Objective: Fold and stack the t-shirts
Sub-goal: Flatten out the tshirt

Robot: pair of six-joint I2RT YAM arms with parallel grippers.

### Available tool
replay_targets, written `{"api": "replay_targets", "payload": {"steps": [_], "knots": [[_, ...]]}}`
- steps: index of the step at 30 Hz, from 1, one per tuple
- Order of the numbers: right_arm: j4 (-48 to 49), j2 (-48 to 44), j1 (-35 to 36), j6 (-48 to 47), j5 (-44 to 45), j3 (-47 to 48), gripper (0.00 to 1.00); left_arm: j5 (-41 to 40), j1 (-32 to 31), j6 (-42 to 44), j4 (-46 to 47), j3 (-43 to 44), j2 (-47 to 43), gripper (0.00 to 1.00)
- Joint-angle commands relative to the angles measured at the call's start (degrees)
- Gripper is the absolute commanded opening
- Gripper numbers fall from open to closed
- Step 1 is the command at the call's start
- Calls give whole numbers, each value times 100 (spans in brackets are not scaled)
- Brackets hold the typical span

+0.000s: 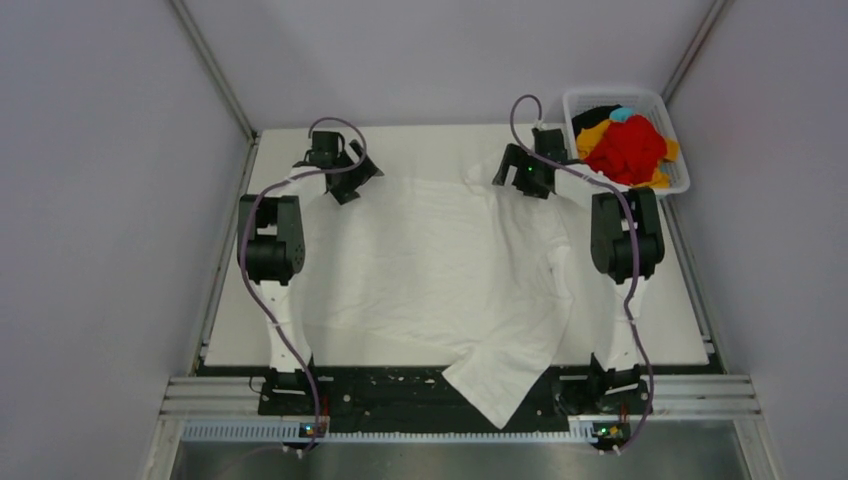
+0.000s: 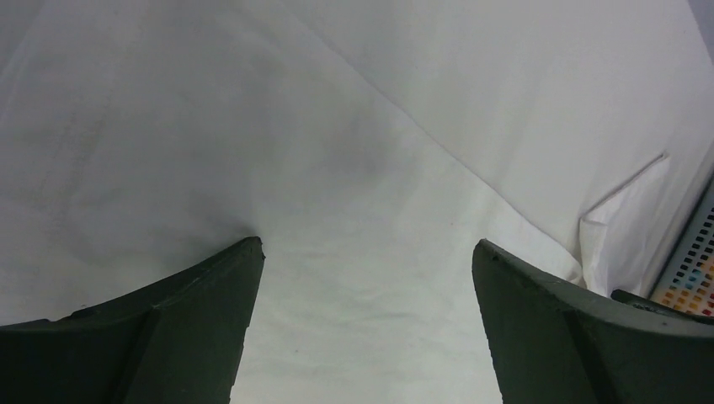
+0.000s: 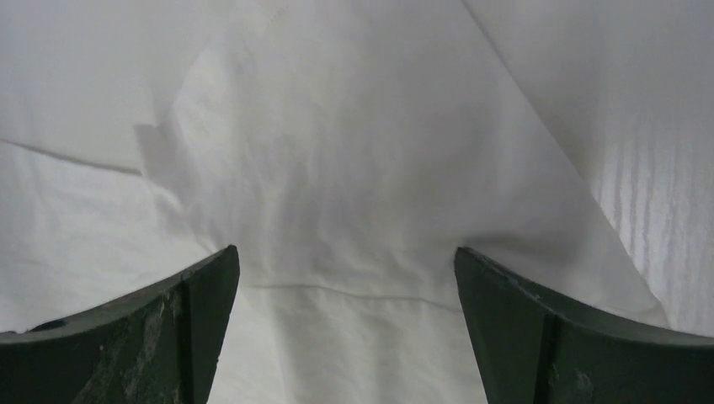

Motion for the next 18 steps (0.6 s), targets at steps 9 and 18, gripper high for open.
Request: {"api": "replay_targets", "payload": {"steps": [9, 18], "knots": [[-163, 1137, -221, 166, -159, 1392, 99, -137, 347, -353, -33, 708, 753, 99], [-773, 2375, -380, 421, -86, 3098, 99, -270, 672, -608, -660, 1551, 1317, 99]]}}
